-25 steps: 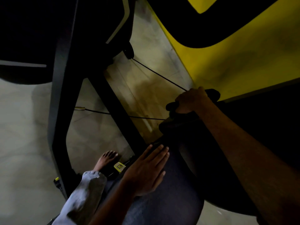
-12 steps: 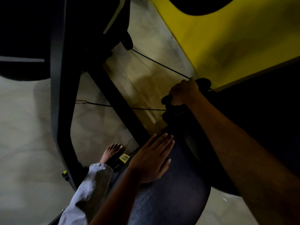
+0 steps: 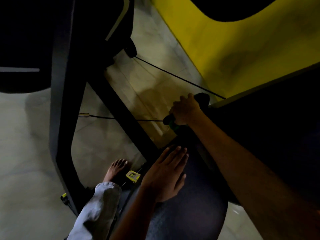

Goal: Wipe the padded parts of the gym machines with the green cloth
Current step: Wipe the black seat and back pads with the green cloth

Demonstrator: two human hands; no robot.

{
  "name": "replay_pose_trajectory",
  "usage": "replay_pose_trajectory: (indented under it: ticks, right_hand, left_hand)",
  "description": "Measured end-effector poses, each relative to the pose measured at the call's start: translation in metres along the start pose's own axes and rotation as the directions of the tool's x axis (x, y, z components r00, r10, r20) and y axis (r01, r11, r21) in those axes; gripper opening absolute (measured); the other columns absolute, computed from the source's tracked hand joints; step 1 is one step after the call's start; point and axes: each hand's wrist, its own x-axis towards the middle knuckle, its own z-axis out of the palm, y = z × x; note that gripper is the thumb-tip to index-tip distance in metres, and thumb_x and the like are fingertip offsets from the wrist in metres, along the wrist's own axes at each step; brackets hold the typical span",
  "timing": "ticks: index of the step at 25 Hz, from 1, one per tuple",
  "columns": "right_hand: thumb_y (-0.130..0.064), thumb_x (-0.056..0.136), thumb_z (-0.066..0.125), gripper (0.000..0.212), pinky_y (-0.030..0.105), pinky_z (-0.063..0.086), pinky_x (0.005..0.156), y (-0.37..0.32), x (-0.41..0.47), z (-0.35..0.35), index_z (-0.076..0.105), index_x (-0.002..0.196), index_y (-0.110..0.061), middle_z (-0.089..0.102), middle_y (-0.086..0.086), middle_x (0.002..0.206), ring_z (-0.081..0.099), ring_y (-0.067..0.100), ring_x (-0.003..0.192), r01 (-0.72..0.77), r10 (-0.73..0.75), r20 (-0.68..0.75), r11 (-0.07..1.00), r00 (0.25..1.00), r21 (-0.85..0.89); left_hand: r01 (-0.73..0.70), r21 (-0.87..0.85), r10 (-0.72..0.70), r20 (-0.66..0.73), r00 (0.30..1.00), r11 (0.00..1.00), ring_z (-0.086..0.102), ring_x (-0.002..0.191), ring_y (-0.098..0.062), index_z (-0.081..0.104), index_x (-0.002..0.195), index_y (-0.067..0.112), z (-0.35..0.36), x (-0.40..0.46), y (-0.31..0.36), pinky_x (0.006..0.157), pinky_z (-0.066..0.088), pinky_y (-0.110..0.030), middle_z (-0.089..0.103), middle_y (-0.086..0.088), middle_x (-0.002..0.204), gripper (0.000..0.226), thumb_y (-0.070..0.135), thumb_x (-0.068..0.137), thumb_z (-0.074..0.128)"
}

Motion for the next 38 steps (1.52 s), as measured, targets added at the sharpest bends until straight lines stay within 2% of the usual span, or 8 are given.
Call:
replay_pose_trajectory:
  ticks: [5,9,15,20,25,30,36,38]
  right_hand:
    - [-0.030,0.097,0.043,0.034,0.048,0.026,0.101,0.019,-0.099,-0.019,0.051,0.130,-0.028,0.043,0.004,0.134,0.037,0.032,0.124,-0.164,0.179,-0.334,0.984,0.925,0.071]
    - [-0.035,0.084,0.043,0.039,0.041,0.026,0.077,0.080,-0.206,-0.007,0.062,0.118,-0.029,0.057,0.008,0.121,0.041,0.030,0.101,-0.431,0.474,-0.787,0.852,0.395,0.297]
    - [-0.040,0.090,0.051,0.048,0.044,0.029,0.080,0.175,-0.346,0.007,0.050,0.136,-0.028,0.051,0.013,0.136,0.038,0.033,0.106,-0.629,0.632,-0.773,0.580,-0.053,0.518]
    - [-0.041,0.085,0.050,0.056,0.044,0.030,0.084,0.176,-0.346,0.035,0.045,0.139,-0.031,0.037,0.008,0.142,0.039,0.034,0.108,-0.638,0.667,-0.737,0.522,-0.108,0.566]
    - [-0.032,0.085,0.043,0.048,0.044,0.033,0.081,0.120,-0.325,0.098,0.044,0.134,-0.033,0.038,0.005,0.139,0.046,0.033,0.102,-0.672,0.601,-0.790,0.635,0.120,0.381]
    - [-0.041,0.095,0.047,0.045,0.044,0.034,0.086,0.182,-0.368,0.064,0.046,0.139,-0.034,0.043,0.008,0.145,0.046,0.033,0.112,-0.657,0.691,-0.659,0.354,-0.296,0.666]
    - [-0.037,0.095,0.046,0.044,0.044,0.035,0.089,0.116,-0.348,0.134,0.044,0.139,-0.035,0.027,0.004,0.154,0.046,0.034,0.121,-0.687,0.639,-0.767,0.581,0.053,0.436]
    - [-0.036,0.096,0.047,0.044,0.046,0.034,0.090,0.129,-0.367,0.134,0.043,0.139,-0.035,0.028,0.003,0.154,0.045,0.033,0.124,-0.696,0.612,-0.790,0.583,0.036,0.420]
  left_hand:
    - [-0.043,-0.018,0.044,0.016,0.999,0.999,0.036,0.136,-0.023,0.052,0.135,0.006,0.005,-0.004,-0.001,0.107,0.026,-0.039,0.047,-0.010,0.143,0.055,0.039,0.096,0.032]
    - [-0.035,-0.164,0.030,-0.034,0.999,0.986,0.043,0.132,-0.019,0.024,0.150,0.015,-0.017,0.012,0.009,0.113,0.015,-0.029,0.019,0.004,0.158,0.060,0.037,0.094,0.031]
    - [-0.317,-0.252,0.185,-0.436,0.881,0.914,0.035,0.137,-0.018,0.037,0.144,0.007,-0.209,0.188,0.121,0.104,0.033,-0.024,0.035,-0.007,0.151,0.050,0.028,0.098,0.039]
    - [-0.499,-0.057,0.446,-0.371,0.814,0.865,0.038,0.135,-0.021,0.038,0.142,0.003,-0.273,0.256,0.149,0.094,0.046,-0.029,0.021,-0.005,0.158,0.056,0.012,0.087,0.036]
    - [-0.687,0.073,0.678,-0.268,0.685,0.723,0.022,0.145,-0.015,0.016,0.152,0.013,-0.297,0.271,0.142,0.104,0.041,-0.030,0.007,0.001,0.161,0.062,0.017,0.097,0.044]
    - [-0.686,0.106,0.677,-0.325,0.660,0.720,0.012,0.147,-0.020,0.023,0.149,0.003,-0.296,0.300,0.181,0.117,0.022,-0.033,0.017,-0.008,0.158,0.067,-0.001,0.084,0.034]
    - [-0.601,0.188,0.619,-0.406,0.672,0.777,0.014,0.146,-0.026,0.021,0.149,0.002,-0.280,0.297,0.191,0.117,0.021,-0.045,0.021,-0.013,0.157,0.054,0.015,0.099,0.035]
    - [-0.630,0.303,0.699,-0.336,0.632,0.715,0.011,0.147,-0.027,0.021,0.150,0.003,-0.279,0.292,0.190,0.118,0.016,-0.046,0.017,-0.012,0.158,0.056,0.017,0.099,0.039]
